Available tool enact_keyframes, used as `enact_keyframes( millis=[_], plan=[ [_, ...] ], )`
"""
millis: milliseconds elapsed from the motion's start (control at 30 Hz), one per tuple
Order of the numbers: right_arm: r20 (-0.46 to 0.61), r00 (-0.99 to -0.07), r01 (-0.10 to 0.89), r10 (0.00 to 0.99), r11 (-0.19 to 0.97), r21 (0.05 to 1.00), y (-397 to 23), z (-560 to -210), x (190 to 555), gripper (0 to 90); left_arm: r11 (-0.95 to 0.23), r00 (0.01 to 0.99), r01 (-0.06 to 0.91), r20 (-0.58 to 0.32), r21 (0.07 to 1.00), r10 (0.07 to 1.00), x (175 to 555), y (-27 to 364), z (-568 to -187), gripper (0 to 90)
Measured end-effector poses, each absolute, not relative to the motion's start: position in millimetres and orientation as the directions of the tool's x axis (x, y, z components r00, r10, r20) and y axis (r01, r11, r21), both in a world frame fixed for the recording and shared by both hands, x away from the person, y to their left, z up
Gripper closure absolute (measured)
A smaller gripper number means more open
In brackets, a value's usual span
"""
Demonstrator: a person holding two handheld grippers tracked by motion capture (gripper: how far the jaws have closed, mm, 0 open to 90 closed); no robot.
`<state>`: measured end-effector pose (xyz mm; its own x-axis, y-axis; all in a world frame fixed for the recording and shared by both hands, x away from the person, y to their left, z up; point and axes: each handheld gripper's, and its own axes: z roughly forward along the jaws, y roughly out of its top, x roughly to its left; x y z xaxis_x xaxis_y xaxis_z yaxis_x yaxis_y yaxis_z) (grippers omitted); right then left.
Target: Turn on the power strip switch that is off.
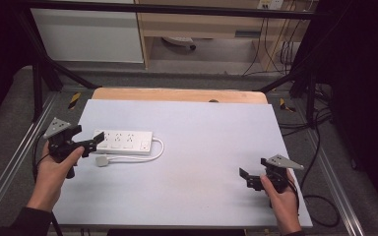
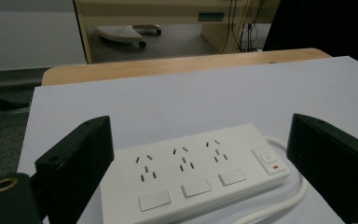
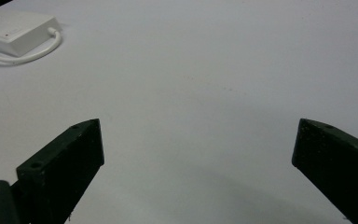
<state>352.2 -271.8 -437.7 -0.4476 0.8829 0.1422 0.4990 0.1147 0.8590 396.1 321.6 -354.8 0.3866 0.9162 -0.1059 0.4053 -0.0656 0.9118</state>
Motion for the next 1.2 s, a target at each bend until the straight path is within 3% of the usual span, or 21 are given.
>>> enact_keyframes(
  millis=[1200],
  plan=[
    [0.140, -0.450, 0.495, 0.882, 0.116, 0.861, -273.0, -437.1, 352.6, 2.8, -0.119, 0.390, 0.426, -0.064, 0.897, 0.918, 433.6, 309.8, -369.1, 14.8]
  ],
)
